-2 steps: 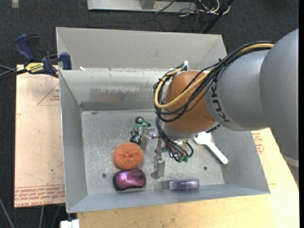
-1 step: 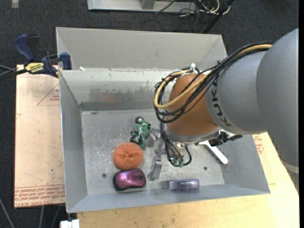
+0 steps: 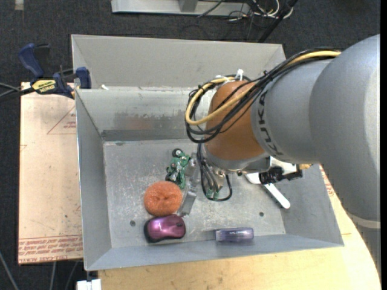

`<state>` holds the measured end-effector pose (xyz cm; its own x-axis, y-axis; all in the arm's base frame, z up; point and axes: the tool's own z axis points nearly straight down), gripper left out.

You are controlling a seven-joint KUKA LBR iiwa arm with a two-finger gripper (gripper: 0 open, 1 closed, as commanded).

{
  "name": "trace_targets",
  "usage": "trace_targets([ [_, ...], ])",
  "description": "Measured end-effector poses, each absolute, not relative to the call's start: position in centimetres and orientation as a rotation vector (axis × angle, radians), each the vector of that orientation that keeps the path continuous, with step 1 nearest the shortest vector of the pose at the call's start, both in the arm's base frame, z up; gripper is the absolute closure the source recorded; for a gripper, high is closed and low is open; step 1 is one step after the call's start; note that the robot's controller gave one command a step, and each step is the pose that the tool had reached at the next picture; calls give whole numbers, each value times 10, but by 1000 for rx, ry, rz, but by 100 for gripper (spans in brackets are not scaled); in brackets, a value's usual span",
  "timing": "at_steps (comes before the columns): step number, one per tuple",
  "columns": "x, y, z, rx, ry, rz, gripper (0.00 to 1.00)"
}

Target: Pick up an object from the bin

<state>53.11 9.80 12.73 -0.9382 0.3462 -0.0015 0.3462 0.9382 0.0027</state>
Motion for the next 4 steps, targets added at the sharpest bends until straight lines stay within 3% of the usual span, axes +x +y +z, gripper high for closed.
trace_targets([
  [1, 540, 116, 146, 170, 3134, 2, 0],
  [2, 533, 124, 137, -76, 3134, 5, 0],
  [3, 529, 129, 121, 108, 3137, 4, 0],
  [4, 525, 139, 111, -93, 3136, 3, 0],
])
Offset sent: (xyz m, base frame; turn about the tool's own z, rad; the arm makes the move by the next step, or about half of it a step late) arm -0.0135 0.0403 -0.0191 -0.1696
